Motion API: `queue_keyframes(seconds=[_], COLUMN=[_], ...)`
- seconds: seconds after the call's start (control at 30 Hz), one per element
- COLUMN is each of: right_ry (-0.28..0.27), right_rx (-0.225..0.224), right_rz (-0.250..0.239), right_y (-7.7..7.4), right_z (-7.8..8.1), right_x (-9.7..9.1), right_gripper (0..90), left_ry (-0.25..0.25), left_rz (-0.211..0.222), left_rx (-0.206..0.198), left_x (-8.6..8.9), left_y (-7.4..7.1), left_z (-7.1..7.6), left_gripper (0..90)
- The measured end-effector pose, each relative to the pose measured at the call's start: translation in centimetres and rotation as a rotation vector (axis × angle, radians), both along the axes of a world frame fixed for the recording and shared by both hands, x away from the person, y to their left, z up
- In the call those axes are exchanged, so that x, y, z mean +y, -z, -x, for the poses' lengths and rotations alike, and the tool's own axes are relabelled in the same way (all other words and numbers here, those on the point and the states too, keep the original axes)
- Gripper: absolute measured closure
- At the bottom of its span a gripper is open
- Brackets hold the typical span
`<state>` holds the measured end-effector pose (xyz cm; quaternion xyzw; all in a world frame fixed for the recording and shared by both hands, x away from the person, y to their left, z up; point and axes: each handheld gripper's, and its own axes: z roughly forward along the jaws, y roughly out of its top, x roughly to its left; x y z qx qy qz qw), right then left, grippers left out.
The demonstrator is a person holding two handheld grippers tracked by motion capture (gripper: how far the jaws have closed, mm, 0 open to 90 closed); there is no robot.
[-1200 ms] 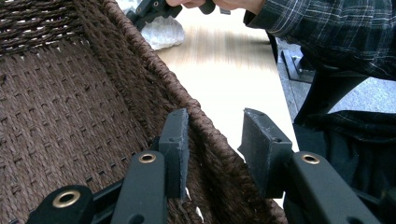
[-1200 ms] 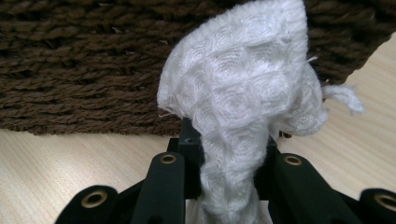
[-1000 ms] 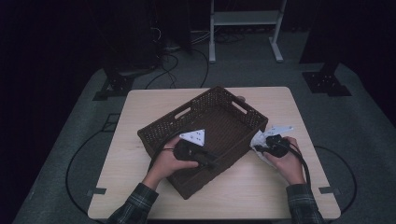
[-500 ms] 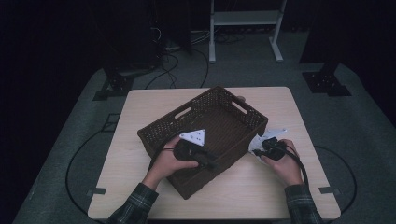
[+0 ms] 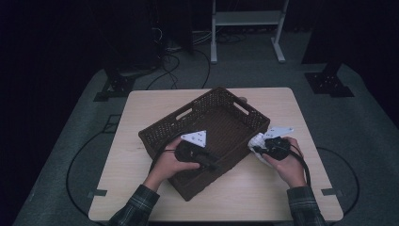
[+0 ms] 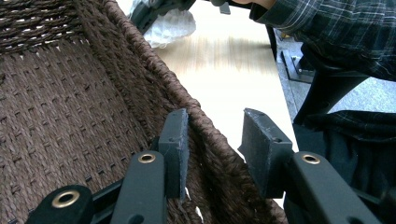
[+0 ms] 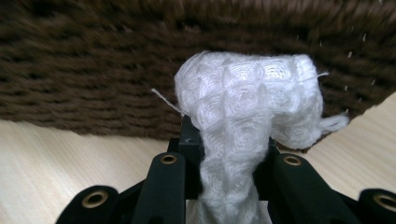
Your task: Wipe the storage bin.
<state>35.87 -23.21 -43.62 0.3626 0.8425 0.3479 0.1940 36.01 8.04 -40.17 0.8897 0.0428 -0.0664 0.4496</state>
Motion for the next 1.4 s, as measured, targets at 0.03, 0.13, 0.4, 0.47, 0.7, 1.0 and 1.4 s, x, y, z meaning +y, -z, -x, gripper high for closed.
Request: queue_keyframes(seconds=[0.03,0.13,0.4,0.47,0.7,1.0,1.4], right_ry=[-0.001,-0.012,-0.026,-0.029,-0.034,-0.032,-0.037], right_rx=[-0.003,-0.026,-0.056,-0.061,-0.044,-0.004,0.053], right_rz=[-0.003,-0.006,-0.019,-0.024,-0.032,-0.004,0.049], right_y=[-0.2,-1.0,-2.1,-2.3,-1.6,0.1,2.0], right_z=[0.1,0.5,1.2,1.4,1.1,0.5,-0.1], right_x=[0.0,0.2,0.4,0.4,0.6,1.1,1.5], right_gripper=[72.8,72.7,72.7,72.7,73.0,73.5,74.1], left_ry=[0.000,0.000,0.000,0.000,0.000,-0.001,-0.001], left_rz=[0.000,0.000,0.000,0.000,0.000,0.000,0.000], left_rx=[0.000,0.000,0.000,0.000,-0.001,-0.003,-0.002], left_x=[0.0,0.0,0.0,0.0,0.0,0.0,0.0], left_y=[0.0,0.0,0.0,0.0,0.0,0.0,0.0], left_z=[0.0,0.0,0.0,0.0,0.0,0.0,0.0], left_gripper=[61.1,61.1,61.1,61.1,61.1,61.1,61.1])
